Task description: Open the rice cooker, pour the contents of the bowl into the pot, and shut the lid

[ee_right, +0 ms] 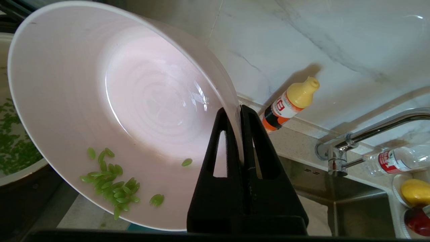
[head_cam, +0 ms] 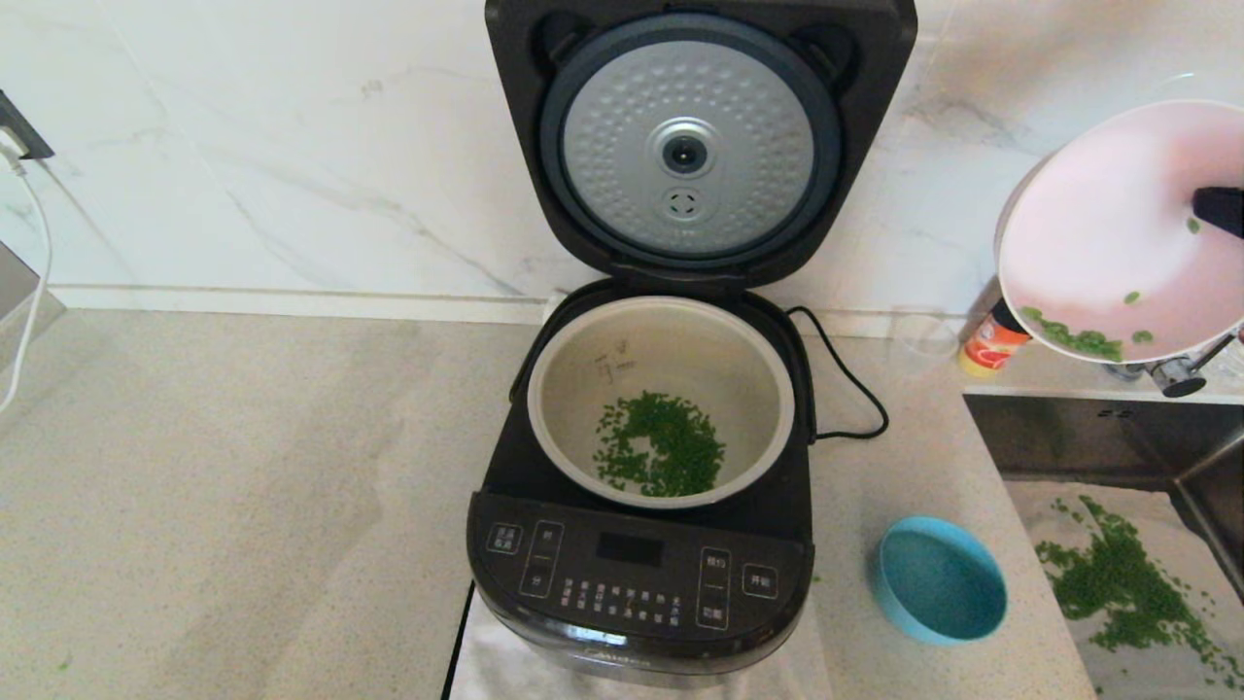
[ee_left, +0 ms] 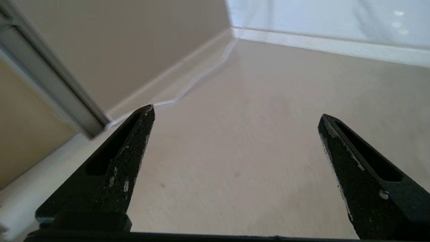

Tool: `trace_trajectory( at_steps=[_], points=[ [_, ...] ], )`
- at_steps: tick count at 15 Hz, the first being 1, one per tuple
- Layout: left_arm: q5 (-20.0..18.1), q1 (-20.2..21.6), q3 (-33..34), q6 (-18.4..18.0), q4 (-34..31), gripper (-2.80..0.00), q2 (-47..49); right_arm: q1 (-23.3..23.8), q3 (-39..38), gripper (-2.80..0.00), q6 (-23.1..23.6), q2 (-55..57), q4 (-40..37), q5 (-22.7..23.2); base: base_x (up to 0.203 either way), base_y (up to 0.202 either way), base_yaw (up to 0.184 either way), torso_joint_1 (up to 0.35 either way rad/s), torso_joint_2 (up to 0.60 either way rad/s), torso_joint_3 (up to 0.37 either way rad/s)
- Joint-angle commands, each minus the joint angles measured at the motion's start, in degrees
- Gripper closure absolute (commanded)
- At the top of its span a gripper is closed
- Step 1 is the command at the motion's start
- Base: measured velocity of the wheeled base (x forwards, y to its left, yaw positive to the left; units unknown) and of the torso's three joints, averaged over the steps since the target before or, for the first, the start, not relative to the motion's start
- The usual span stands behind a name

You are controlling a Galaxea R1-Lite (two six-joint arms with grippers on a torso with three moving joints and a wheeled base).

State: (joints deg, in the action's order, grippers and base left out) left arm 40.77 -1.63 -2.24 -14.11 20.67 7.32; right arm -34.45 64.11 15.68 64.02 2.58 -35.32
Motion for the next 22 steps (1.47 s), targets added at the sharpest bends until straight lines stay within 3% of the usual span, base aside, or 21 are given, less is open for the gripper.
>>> trace_trajectory(
  at_steps=[1, 3, 6, 8, 10, 12, 15, 17, 19, 22],
  points=[
    [-2.54, 0.49, 1.77, 2.42, -5.55, -2.80, -7.89, 0.00, 0.31, 0.00, 0.14, 0.03, 0.05, -0.18, 0.000, 0.000, 0.000, 0.000, 0.00, 0.000],
    [-12.13, 0.62, 0.28, 4.23, -15.30, -2.80, -7.51, 0.00, 0.31, 0.00, 0.23, -0.04, -0.21, -0.18, 0.000, 0.000, 0.000, 0.000, 0.00, 0.000],
    [-20.61, 0.66, -6.63, 4.20, -28.34, -2.80, -7.33, 0.24, -0.12, 0.00, 0.23, 0.09, -0.08, -0.36, 0.000, 0.000, 0.000, 0.000, 0.00, 0.000],
    [-29.71, 0.67, -6.89, 4.32, -29.88, -2.80, -7.33, 0.86, -0.21, 0.00, 0.23, 0.07, -0.04, -0.36, 0.000, 0.000, 0.000, 0.000, 0.00, 0.000],
    [-41.54, 0.67, -6.67, 5.25, -31.41, -2.80, -7.32, 1.51, -0.30, 0.00, 0.23, -0.39, -0.24, -0.36, 0.000, 0.000, 0.000, 0.000, 0.00, 0.000],
    [-47.70, 0.67, -6.89, 9.69, -35.18, -2.80, -7.32, 2.02, -0.21, 0.00, 0.23, -0.66, -0.48, -0.27, 0.000, 0.000, 0.000, 0.000, 0.00, 0.000],
    [-48.82, 0.67, -6.45, 14.77, -35.34, -2.80, -7.32, 2.11, -0.71, 0.00, 0.15, -1.45, -0.47, -0.27, 0.000, 0.000, 0.000, 0.000, 0.00, 0.000],
    [-46.46, 0.67, -4.95, 15.48, -33.92, -2.80, -7.37, 2.55, -1.61, 0.00, 0.06, -1.53, -0.12, -0.18, 0.000, 0.000, 0.000, 0.000, 0.00, 0.000],
    [-39.94, 0.67, -0.65, 14.86, -26.49, -2.80, -7.33, 2.55, -2.06, 0.00, 0.06, -1.54, -0.04, -0.18, 0.000, 0.000, 0.000, 0.000, 0.00, 0.000],
    [-40.77, 0.67, 1.01, 12.87, -23.74, -2.80, -7.23, 2.63, -2.06, 0.00, 0.14, -1.09, -0.04, -0.18, 0.000, 0.000, 0.000, 0.000, 0.00, 0.000]
  ],
)
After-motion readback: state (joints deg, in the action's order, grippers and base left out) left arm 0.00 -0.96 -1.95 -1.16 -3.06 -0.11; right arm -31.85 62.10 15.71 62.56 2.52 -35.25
